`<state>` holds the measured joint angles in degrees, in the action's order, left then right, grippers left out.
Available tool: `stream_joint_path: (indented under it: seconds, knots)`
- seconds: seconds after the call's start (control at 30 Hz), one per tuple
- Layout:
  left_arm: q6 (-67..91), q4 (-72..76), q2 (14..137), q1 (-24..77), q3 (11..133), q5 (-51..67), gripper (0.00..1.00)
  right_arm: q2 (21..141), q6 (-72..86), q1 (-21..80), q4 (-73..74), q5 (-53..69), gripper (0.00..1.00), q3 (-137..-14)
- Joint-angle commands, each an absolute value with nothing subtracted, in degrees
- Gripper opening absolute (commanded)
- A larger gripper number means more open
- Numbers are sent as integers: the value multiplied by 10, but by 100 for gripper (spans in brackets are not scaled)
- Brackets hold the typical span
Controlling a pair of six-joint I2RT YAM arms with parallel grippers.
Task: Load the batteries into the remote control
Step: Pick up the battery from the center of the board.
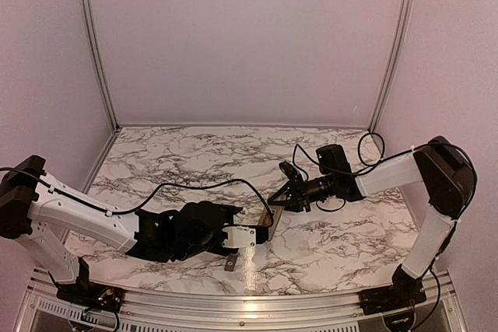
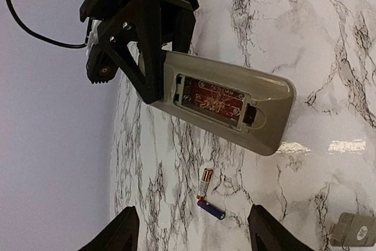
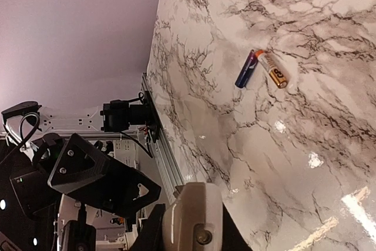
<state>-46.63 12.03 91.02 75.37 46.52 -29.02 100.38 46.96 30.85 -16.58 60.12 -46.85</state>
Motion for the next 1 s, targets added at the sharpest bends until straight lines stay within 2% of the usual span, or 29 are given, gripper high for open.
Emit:
stream_joint_path:
  seconds: [0.0, 0.33, 0.53, 0.73, 0.87, 0.97]
  knots:
    - [-357, 127, 876, 724, 461, -284, 67, 968, 425, 283, -138, 578, 0, -460]
    - [-39, -37, 872, 625, 542, -194, 64, 910, 378, 261, -133, 566, 0, -436]
    - [108, -59, 888, 566, 539, -127, 61, 881, 347, 260, -133, 570, 0, -431]
    - [179, -54, 928, 527, 540, -66, 56, 856, 327, 260, -137, 573, 0, -421]
    - [195, -59, 962, 521, 553, -56, 47, 841, 309, 260, -132, 570, 0, -415]
    - [195, -57, 973, 520, 560, -48, 46, 835, 302, 260, -130, 568, 0, -411]
